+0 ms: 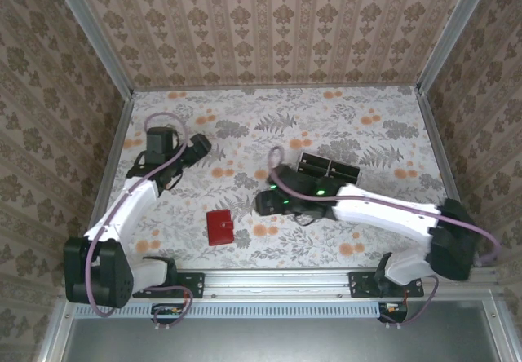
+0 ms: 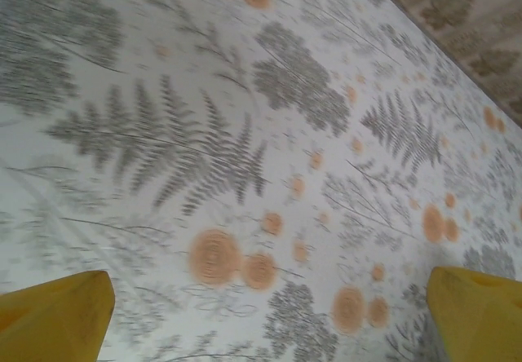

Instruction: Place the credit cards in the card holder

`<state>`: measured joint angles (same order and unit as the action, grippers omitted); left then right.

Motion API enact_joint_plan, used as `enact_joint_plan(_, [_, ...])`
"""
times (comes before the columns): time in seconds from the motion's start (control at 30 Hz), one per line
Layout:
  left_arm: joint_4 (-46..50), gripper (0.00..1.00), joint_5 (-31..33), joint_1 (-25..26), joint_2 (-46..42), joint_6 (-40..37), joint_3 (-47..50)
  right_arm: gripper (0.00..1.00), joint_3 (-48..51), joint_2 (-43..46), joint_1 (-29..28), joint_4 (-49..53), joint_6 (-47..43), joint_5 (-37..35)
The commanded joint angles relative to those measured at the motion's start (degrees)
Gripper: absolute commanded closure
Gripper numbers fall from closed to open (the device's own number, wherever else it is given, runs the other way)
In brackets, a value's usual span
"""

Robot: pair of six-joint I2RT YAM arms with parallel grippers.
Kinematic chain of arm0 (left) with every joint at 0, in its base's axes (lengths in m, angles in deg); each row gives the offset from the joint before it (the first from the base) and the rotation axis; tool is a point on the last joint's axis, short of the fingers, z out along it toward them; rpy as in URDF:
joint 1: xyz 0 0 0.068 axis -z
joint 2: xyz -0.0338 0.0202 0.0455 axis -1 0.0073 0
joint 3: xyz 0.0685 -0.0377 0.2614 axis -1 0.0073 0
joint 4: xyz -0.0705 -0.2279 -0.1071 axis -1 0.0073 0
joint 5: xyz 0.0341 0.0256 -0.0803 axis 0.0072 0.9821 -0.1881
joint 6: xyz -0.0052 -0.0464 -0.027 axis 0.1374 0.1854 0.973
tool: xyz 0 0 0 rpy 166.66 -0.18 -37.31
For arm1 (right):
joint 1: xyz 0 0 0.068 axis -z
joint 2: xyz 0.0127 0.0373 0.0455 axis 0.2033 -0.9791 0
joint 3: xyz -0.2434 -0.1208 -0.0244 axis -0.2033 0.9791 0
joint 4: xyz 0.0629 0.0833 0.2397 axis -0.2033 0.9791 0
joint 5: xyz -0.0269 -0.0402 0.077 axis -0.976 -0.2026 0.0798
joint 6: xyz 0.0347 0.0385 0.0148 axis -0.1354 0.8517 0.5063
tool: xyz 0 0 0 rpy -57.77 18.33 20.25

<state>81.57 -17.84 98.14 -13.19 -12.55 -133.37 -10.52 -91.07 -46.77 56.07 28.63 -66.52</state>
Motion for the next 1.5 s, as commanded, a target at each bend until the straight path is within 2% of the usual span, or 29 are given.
enact_joint_plan(0.0, [3.62,0.00,-2.37,-4.20,-2.61,-3.85,0.04,0.22,-9.16,-9.67,-5.22,7.42,-0.81,-6.76])
enact_joint_plan(0.1, [4.51,0.00,-3.39,-8.24,-2.55,-4.58,-0.09,0.26,-17.58,-18.54,-8.40,11.13,-0.76,-8.41])
enact_joint_plan(0.27, [3.77,0.00,-6.02,-14.49,-1.00,-4.60,0.61,0.45,-28.19,-29.44,-11.18,15.31,-0.68,-9.04])
enact_joint_plan(0.43, [1.53,0.00,-8.04,-18.10,0.19,-3.66,2.28,0.48,-34.82,-35.23,-12.07,18.13,-0.78,-9.39])
enact_joint_plan(1.1, [-0.31,0.00,-9.77,-20.48,1.16,-2.00,2.93,0.57,-48.01,-47.30,-12.17,23.18,-2.87,-11.36])
enact_joint_plan(1.37, [-0.80,0.00,-10.18,-20.71,1.08,-1.52,3.27,0.69,-47.54,-48.61,-12.25,23.96,-2.87,-14.26])
enact_joint_plan(1.47, [-0.85,0.00,-10.11,-20.83,1.08,-1.38,3.26,0.77,-47.06,-48.61,-12.34,23.81,-2.78,-14.64])
